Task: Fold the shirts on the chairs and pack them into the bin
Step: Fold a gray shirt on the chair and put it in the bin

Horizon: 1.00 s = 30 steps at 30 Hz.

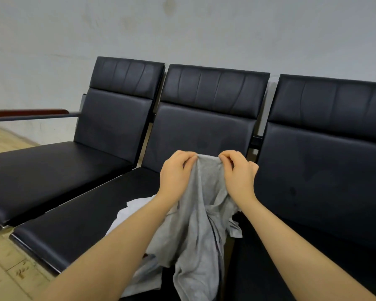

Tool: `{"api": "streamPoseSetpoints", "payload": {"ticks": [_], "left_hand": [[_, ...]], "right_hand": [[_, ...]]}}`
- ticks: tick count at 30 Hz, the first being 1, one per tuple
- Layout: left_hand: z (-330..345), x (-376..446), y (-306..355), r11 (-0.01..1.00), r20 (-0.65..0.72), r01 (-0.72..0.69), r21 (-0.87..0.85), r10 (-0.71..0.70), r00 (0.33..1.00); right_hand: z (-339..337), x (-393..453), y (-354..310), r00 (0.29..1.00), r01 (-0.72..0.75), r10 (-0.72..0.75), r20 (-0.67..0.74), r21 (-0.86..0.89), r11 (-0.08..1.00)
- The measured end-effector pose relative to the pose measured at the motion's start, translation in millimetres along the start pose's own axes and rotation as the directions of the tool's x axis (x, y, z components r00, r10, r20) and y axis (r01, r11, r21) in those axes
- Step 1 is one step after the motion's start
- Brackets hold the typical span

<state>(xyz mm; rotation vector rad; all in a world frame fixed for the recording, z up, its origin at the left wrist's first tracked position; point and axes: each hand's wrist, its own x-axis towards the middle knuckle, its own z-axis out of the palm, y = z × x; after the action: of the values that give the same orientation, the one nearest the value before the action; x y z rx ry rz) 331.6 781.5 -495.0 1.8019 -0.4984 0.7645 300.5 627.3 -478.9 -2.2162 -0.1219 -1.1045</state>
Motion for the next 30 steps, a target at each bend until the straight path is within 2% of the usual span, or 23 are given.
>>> {"api": "streamPoseSetpoints", "payload": {"ticks": [3,5,10,14,20,24,27,30], "left_hand": [[-5,24,24,1.000,-0.047,-0.008,-0.010,0.008,0.999],[-8,38,42,0.999,-0.072,-0.033,-0.022,0.032,0.997],[-8,60,84,0.950,-0.091,-0.283,0.134,0.296,0.951],[3,59,111,0.824,-0.123,-0.505,0.258,0.546,0.829],[35,38,167,0.728,-0.102,-0.640,0.244,0.676,0.730],[58,19,206,0.689,-0.066,-0.704,0.170,0.721,0.690],[81,-1,221,0.669,-0.015,-0.732,0.126,0.739,0.673],[115,-30,213,0.681,0.087,-0.723,0.117,0.718,0.691]], "right_hand": [[-10,17,-20,0.996,-0.047,0.057,-0.069,0.138,0.989],[-18,30,-32,0.989,-0.027,0.055,-0.137,0.198,0.980],[-59,47,-44,0.964,0.043,0.017,-0.264,0.222,0.974],[-102,40,-32,0.944,0.132,-0.072,-0.323,0.168,0.977],[-186,21,-18,0.926,0.180,-0.156,-0.344,0.037,0.983],[-243,3,-6,0.885,0.277,-0.307,-0.350,-0.136,0.951],[-276,-17,15,0.868,0.298,-0.392,-0.305,-0.312,0.902],[-290,-46,49,0.924,0.223,-0.313,-0.222,-0.354,0.909]]}}
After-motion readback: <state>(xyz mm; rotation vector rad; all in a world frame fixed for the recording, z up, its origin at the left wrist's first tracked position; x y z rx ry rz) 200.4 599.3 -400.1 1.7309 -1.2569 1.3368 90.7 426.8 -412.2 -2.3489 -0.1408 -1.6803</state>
